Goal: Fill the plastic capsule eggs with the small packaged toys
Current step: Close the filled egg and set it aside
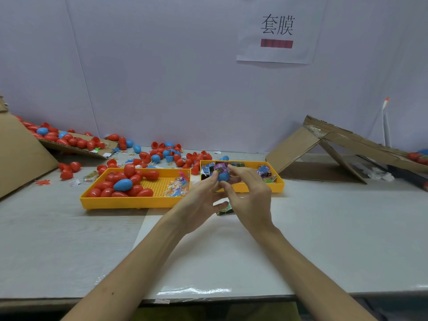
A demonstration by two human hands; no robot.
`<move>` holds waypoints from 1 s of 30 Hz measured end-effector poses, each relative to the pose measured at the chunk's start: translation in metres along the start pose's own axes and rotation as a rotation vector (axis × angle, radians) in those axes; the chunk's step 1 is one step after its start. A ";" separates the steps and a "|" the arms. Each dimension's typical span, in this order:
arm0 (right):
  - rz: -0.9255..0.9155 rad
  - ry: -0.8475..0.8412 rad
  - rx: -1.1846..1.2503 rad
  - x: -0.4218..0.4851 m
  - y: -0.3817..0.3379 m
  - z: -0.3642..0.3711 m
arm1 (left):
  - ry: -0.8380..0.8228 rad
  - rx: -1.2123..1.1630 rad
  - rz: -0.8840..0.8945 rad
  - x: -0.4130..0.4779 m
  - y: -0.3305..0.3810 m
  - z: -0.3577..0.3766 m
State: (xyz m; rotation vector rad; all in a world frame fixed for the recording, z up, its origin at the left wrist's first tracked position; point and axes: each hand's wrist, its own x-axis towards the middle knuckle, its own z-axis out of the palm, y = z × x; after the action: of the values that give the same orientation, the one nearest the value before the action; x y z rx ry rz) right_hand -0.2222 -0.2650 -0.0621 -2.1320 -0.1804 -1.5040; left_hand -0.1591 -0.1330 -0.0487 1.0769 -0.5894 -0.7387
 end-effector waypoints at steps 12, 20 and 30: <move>-0.016 0.024 -0.065 -0.001 0.003 -0.001 | -0.004 0.008 -0.031 0.001 0.001 0.000; -0.109 -0.039 -0.111 -0.002 0.002 0.002 | 0.149 -0.124 0.096 -0.001 0.006 -0.001; -0.036 -0.028 -0.066 -0.001 0.001 -0.001 | 0.106 -0.251 0.066 -0.004 0.009 0.001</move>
State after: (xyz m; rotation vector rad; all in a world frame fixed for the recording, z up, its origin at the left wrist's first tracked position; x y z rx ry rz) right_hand -0.2232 -0.2663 -0.0631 -2.2136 -0.1832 -1.5206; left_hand -0.1599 -0.1276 -0.0408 0.8542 -0.4269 -0.6745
